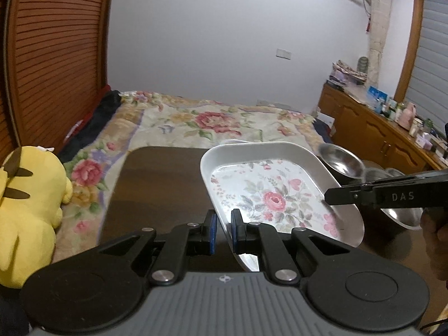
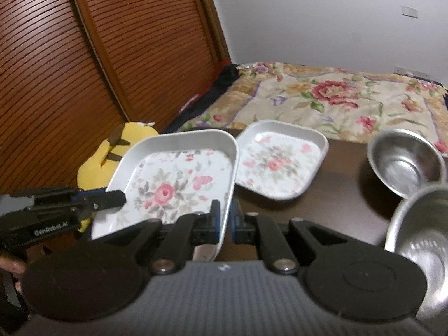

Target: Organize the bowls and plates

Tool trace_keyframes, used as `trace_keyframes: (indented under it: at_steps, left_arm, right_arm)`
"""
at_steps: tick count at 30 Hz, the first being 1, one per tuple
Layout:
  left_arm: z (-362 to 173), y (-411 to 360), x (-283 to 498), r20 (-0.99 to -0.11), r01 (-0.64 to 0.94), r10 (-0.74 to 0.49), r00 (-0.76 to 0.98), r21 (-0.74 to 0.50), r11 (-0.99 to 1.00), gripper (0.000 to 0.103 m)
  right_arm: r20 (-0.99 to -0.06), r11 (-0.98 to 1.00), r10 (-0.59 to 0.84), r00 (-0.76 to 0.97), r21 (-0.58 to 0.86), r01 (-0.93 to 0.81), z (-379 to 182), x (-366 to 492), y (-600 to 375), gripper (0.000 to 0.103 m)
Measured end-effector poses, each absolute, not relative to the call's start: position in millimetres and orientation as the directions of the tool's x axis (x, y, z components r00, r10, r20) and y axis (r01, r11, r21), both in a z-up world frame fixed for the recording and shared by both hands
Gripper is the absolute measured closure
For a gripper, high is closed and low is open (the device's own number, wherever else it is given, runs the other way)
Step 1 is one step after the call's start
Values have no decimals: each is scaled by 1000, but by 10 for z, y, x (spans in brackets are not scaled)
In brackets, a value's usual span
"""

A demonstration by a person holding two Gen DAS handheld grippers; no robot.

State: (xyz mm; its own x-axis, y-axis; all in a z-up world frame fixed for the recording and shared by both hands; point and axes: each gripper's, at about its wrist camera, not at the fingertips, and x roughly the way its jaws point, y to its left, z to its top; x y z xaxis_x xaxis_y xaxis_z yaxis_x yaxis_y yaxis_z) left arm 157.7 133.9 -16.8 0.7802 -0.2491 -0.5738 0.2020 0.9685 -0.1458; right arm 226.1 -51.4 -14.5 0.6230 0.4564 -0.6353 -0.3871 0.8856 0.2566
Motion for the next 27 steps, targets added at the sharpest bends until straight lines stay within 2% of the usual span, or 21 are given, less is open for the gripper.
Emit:
trace_keyframes:
  at_steps: [10, 27]
  left_arm:
    - [-117, 1096, 1226, -567, 232, -266, 780, -133, 964, 91]
    - [-423, 889, 922, -608, 271, -307, 732, -153, 950, 91]
  right_arm:
    - [-615, 891, 449, 649, 255, -374, -154, 1852, -805, 95]
    - [-593, 891, 451, 667, 252, -378, -330, 1409, -1043, 95]
